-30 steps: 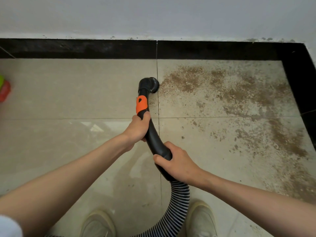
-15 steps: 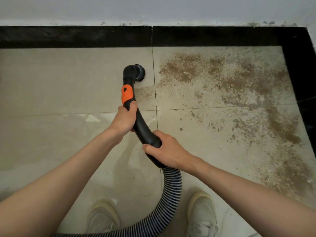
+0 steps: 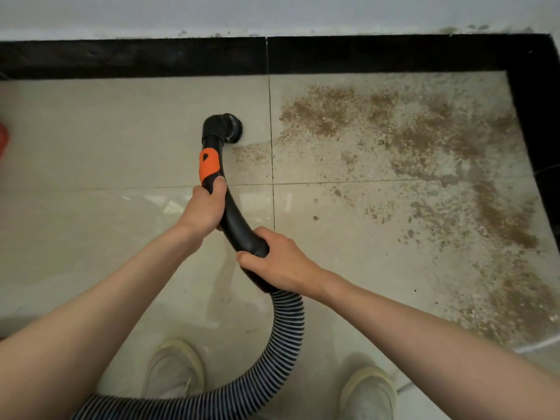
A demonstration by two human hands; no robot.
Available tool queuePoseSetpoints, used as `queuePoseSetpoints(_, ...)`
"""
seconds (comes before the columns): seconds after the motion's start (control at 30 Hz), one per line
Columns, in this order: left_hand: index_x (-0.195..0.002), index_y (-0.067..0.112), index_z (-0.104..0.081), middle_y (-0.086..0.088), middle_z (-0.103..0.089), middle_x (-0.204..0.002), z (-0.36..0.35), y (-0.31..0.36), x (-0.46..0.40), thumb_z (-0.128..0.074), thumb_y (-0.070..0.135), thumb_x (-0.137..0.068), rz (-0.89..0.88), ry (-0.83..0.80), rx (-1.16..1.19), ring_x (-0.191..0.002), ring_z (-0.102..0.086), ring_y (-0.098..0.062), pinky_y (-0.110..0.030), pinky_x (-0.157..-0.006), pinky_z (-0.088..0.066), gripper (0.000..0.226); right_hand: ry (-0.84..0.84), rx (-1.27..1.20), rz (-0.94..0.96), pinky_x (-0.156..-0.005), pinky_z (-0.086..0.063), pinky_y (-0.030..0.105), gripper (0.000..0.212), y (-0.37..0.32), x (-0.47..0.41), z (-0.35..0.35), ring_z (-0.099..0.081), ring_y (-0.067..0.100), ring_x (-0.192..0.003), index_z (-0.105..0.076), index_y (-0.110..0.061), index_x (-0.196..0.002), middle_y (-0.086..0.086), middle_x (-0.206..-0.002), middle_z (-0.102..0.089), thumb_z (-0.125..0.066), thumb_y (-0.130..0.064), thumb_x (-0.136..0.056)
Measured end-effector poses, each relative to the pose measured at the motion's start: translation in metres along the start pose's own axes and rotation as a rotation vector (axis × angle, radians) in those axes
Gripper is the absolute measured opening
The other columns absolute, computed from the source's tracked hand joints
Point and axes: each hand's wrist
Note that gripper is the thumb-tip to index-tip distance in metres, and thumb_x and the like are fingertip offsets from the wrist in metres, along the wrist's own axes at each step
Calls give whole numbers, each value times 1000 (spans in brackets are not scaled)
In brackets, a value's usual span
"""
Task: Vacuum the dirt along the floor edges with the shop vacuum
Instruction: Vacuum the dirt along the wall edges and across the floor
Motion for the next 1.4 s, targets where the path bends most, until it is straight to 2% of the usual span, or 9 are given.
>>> queuePoseSetpoints(0.1,-129,1,-40,-15,-57,-110,5,-8,18,-32,42,-99,60,19,30,-91,-57,-25,-31,-66,-45,51,-48,-2,-15,-75,-52,32,27,0,13,-5,-62,19,-85,-54,-21,-105,-1,-92,-62,-62,-38,-86)
queuePoseSetpoints(0.33,-125,-1,-42,-8,-54,-90,-1,-42,43,-31,39,-100,28,15,-29,-71,-53,-14,-23,-52,-38,48,-33,16,-17,-73,-49,28,22,24,36,-34,-59,15,-82,-51,-25,-101,-7,-86,-58,-62,-37,-85)
queuePoseSetpoints(0.43,-126,-1,-41,-8,-53,-91,-7,-41,37,-32,39,-100,-13,-9,35,-72,-53,-13,-24,-52,-40,48,-1,33,12,-66,-45,21,20,28,32,-29,-56,8,-76,-50,-26,-100,-10,-83,-56,-62,-35,-86)
queuePoseSetpoints(0.57,-126,-2,-41,-10,-55,-93,-15,-28,39,-32,38,-100,-53,-40,29,-70,-53,-14,-25,-50,-41,49,93,37,9,-71,-46,27,18,30,35,-25,-58,13,-78,-52,-25,-97,-10,-81,-57,-63,-33,-85)
queuePoseSetpoints(0.7,-126,0,-40,-14,-56,-101,-28,-19,44,-32,42,-99,-54,-144,3,-84,-57,-25,-30,-58,-48,50,157,11,-1,-62,-42,19,13,37,44,-20,-56,5,-73,-51,-28,-90,-10,-81,-58,-63,-32,-86)
queuePoseSetpoints(0.83,-126,1,-39,-12,-56,-102,-34,-7,45,-32,44,-99,-67,-201,-12,-84,-58,-25,-34,-67,-52,51,202,-36,-11,-69,-47,25,11,37,45,-15,-60,11,-77,-52,-30,-89,-6,-83,-61,-63,-31,-86)
queuePoseSetpoints(1.1,-128,2,-38,-12,-54,-104,-12,-15,46,-34,41,-98,-24,-101,49,-87,-56,-25,-30,-63,-50,49,86,6,12,-64,-45,21,13,21,39,-20,-58,9,-73,-52,-24,-93,-5,-83,-60,-62,-30,-87)
queuePoseSetpoints(1.2,-128,2,-39,-13,-56,-107,3,-31,51,-37,41,-97,16,-52,95,-90,-57,-26,-36,-73,-53,50,10,39,23,-66,-46,23,17,17,41,-28,-58,10,-74,-54,-20,-96,-5,-83,-60,-62,-32,-88)
queuePoseSetpoints(1.4,-126,5,-37,-5,-53,-89,0,-45,68,-35,41,-98,35,-62,114,-79,-55,-19,-30,-64,-50,45,-13,43,-1,-66,-47,23,16,26,56,-36,-59,10,-75,-52,-25,-93,-6,-83,-59,-62,-35,-87)
Point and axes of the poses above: each hand's wrist, its own x-axis away from the middle knuckle, its own z-axis out of the back of the hand, y = z × x
